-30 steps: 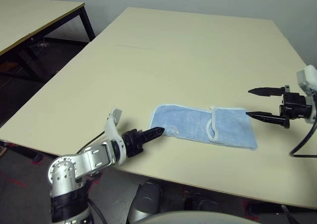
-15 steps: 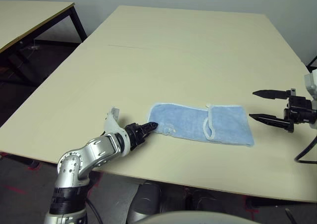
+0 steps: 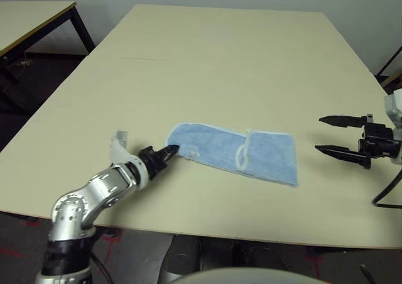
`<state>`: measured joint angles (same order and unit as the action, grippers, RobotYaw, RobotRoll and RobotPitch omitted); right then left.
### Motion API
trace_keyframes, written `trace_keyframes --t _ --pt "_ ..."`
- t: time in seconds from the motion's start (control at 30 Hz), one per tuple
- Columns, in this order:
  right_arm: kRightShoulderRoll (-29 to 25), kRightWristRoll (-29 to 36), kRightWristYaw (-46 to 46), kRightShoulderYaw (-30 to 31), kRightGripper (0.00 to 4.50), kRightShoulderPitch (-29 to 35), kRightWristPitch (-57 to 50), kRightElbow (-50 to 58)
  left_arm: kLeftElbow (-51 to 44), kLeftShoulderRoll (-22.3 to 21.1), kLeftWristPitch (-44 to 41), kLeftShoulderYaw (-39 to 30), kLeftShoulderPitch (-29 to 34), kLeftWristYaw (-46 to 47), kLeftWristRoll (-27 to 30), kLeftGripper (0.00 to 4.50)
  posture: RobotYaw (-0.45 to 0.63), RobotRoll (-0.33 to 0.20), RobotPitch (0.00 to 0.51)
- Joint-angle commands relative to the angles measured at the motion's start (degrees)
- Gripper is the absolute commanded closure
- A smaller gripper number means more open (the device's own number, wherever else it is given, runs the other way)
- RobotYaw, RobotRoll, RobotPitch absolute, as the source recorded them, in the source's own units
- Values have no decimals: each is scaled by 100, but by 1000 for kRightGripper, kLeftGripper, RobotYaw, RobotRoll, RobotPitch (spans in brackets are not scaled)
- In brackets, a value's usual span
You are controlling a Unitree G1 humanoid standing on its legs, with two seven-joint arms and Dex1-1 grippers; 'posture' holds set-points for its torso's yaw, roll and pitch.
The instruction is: Fold the towel and set it aside.
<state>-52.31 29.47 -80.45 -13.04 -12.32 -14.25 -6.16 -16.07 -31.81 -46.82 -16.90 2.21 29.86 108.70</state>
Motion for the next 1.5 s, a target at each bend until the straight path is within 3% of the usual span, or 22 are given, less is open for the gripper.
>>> trace_keyframes --t 0.03,0.2,0.33,0.57,0.73,0.9,1.23,1.37,1.5 --pt "38 27 -156 195 0 -18 -60 20 -213 -200 -25 -105 272 -200 102 4485 189 0 88" --pt "-10 -69 -320 331 0 -151 -25 -103 -340 -633 -34 -356 649 -493 272 4485 199 0 86" --pt "-5 -30 -379 363 0 -193 -91 -124 -298 -840 -31 -363 564 -738 219 4485 202 0 84" --pt "-95 -42 -442 335 0 -144 -129 -114 -330 -1054 -389 498 -759 -1151 318 4485 186 0 81" --pt "-207 -9 -442 234 0 -31 -199 -30 64 -1003 -999 1377 -1918 -1780 75 4485 164 0 84" --pt "-347 95 -356 3 0 261 -342 175 610 -536 -1695 2295 -2910 -2740 -875 4485 129 0 85" --pt "-342 219 -95 -251 0 653 -515 587 1618 540 -2079 3312 -3729 -4490 -3331 4485 97 0 83" --pt "-330 267 -27 -250 0 693 -601 698 1787 817 -2041 3407 -3862 -4856 -4136 3413 89 0 83" --pt "-339 296 -13 -220 0 718 -682 752 1404 832 -2503 3152 -3846 -5238 -4065 2019 88 0 86"
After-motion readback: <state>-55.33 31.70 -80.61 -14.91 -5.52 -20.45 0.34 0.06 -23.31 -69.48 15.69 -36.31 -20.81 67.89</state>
